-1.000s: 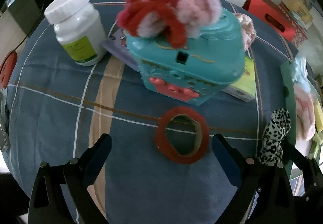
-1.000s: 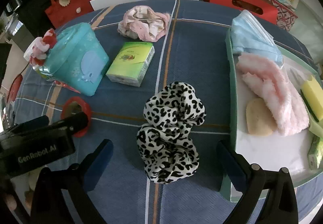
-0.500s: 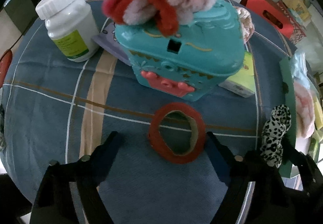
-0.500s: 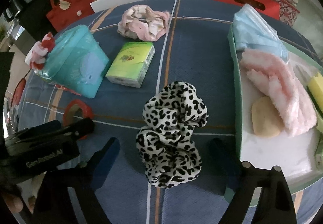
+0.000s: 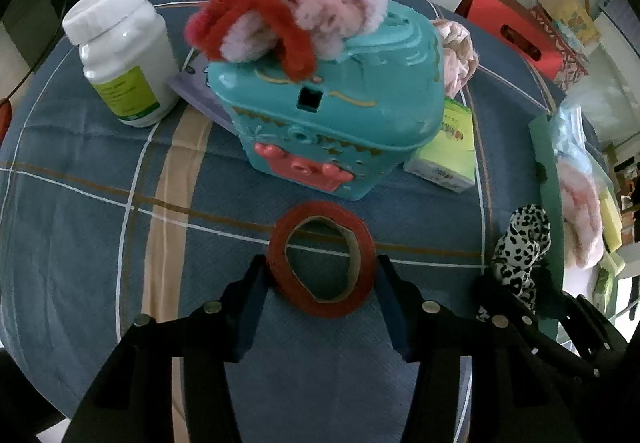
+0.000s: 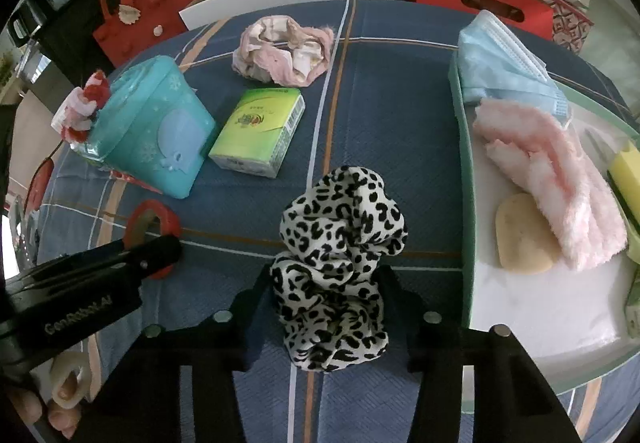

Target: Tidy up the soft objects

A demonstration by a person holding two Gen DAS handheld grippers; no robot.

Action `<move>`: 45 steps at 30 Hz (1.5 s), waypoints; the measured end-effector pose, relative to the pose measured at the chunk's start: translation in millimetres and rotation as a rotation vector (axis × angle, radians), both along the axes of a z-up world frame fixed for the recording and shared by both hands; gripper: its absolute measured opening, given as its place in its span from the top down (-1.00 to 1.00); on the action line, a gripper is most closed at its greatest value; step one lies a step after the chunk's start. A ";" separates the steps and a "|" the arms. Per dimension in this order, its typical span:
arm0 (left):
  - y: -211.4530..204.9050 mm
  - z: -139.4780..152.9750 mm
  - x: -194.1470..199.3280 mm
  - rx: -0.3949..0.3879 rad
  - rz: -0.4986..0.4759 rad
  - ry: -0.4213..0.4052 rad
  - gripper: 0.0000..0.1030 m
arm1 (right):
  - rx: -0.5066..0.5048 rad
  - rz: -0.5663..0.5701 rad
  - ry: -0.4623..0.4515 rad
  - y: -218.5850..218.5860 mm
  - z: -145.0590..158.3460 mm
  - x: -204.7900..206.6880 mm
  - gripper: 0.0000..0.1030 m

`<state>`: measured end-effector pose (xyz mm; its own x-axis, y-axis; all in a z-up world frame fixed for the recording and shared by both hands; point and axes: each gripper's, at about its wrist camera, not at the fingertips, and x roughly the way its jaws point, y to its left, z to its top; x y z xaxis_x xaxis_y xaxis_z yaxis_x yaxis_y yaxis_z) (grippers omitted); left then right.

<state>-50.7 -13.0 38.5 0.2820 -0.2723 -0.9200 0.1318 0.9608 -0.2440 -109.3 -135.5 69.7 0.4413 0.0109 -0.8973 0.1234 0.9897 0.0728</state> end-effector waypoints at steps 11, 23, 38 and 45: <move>19.1 16.3 -6.8 -0.066 0.018 -0.036 -0.04 | 0.023 -0.015 -0.102 -1.9 28.4 -17.6 0.21; 7.5 58.9 -30.1 -0.098 -0.011 -0.163 -0.04 | 0.035 -0.080 -0.204 -21.6 62.5 -31.1 0.21; -78.7 90.3 -49.3 -0.118 -0.199 -0.307 -0.04 | 0.017 -0.415 -0.236 -138.5 82.4 -75.5 0.21; -131.8 98.4 -75.2 -0.130 -0.380 -0.379 -0.04 | 0.044 -0.530 -0.211 -182.0 72.4 -96.4 0.21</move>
